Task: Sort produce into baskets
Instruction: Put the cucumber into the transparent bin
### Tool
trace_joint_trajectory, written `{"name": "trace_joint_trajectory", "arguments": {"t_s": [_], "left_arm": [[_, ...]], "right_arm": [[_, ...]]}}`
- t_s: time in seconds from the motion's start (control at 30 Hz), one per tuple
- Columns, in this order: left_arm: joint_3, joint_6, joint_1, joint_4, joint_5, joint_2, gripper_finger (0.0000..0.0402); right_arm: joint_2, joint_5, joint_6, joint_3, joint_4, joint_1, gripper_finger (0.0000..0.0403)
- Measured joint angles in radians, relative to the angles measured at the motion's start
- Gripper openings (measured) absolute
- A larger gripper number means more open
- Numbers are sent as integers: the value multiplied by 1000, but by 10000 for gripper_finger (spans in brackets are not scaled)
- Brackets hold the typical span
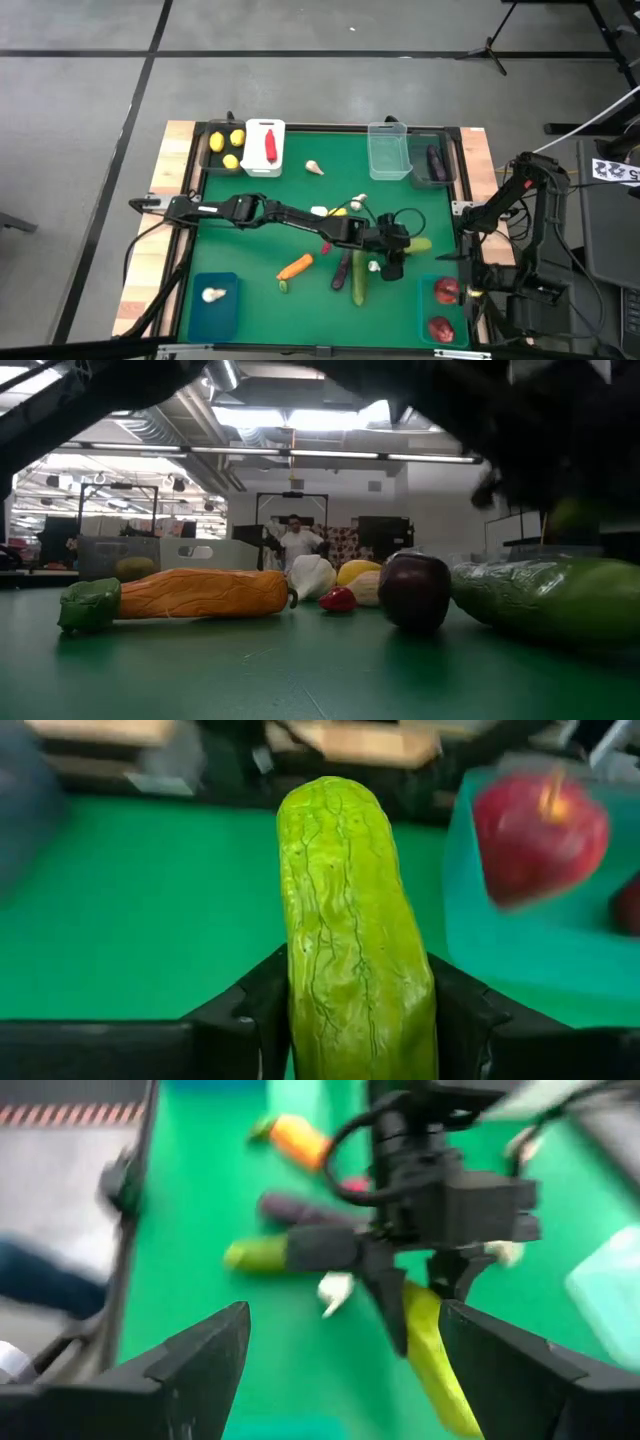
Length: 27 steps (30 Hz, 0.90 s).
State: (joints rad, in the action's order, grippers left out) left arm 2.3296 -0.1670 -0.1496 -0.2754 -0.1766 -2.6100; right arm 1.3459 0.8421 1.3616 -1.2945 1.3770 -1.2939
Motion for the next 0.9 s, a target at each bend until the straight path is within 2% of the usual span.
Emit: {"name": "trace_joint_trajectory", "arguments": {"t_s": [0.2,0.4,0.63,0.8,0.9], "left_arm": [[2,70,40,-148,-135,141,156],[2,139,67,-226,-154,286,162],[2,207,45,-245,-154,435,165],[2,265,7,-227,-156,495,165],[1,310,-13,-138,-156,524,166]], "right_arm": [[-3,292,247,0,183,-57,326],[-2,508,276,0,194,-31,326],[-2,641,246,0,195,91,326],[-3,677,229,0,195,106,326],[-6,681,226,0,191,130,326]]}}
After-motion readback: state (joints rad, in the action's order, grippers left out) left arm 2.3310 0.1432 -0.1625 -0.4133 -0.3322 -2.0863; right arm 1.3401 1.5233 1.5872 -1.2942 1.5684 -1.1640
